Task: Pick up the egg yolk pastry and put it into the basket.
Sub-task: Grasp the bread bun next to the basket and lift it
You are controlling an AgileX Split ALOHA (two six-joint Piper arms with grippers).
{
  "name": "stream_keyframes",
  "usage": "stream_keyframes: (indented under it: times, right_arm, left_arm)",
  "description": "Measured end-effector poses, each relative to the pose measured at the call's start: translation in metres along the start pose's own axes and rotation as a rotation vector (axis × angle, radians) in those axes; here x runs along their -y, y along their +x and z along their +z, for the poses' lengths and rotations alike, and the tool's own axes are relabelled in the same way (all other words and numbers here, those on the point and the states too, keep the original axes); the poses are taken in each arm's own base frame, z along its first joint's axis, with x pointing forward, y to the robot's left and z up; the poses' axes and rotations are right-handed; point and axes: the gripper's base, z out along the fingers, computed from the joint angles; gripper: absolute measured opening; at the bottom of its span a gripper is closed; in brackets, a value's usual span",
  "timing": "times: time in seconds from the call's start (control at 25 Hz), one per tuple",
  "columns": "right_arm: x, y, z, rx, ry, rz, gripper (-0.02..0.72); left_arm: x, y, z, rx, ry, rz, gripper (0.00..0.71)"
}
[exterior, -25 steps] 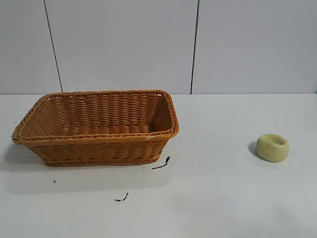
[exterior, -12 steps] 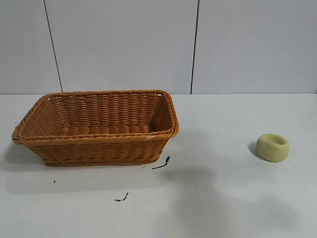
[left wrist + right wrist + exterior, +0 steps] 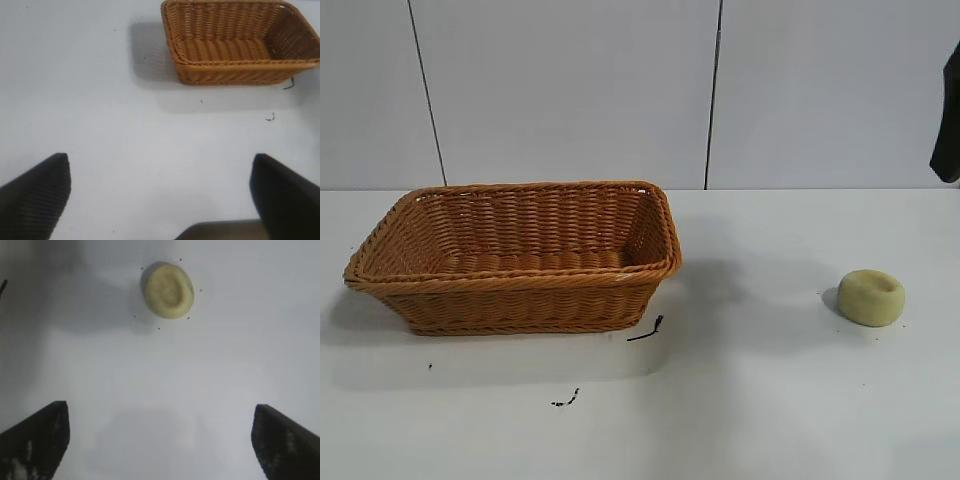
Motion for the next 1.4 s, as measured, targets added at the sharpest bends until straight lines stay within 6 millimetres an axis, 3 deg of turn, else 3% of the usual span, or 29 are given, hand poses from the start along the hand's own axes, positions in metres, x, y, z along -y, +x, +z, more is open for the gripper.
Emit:
stream_keyframes:
  times: [0.2,0.4,0.72,1.4]
  right_arm:
    - [0.004,-0.030,0.022,-0.024,0.028,-0.018,0.689]
    - [0.004,-0.045,0.050,-0.076,0.027,-0.025,0.689]
    - [-0.001,-0.047,0.100,-0.161,-0.005,-0.036,0.689]
    - [-0.002,-0.051,0.170,-0.145,-0.030,-0.007,0.689]
  left_arm:
    - [0.000,0.000,0.000,0.000,0.000,0.000,0.695]
    - [0.000,0.000,0.000,0.000,0.000,0.000,0.695]
    - [0.000,0.000,0.000,0.000,0.000,0.000,0.695]
    - [0.000,0.000,0.000,0.000,0.000,0.000,0.695]
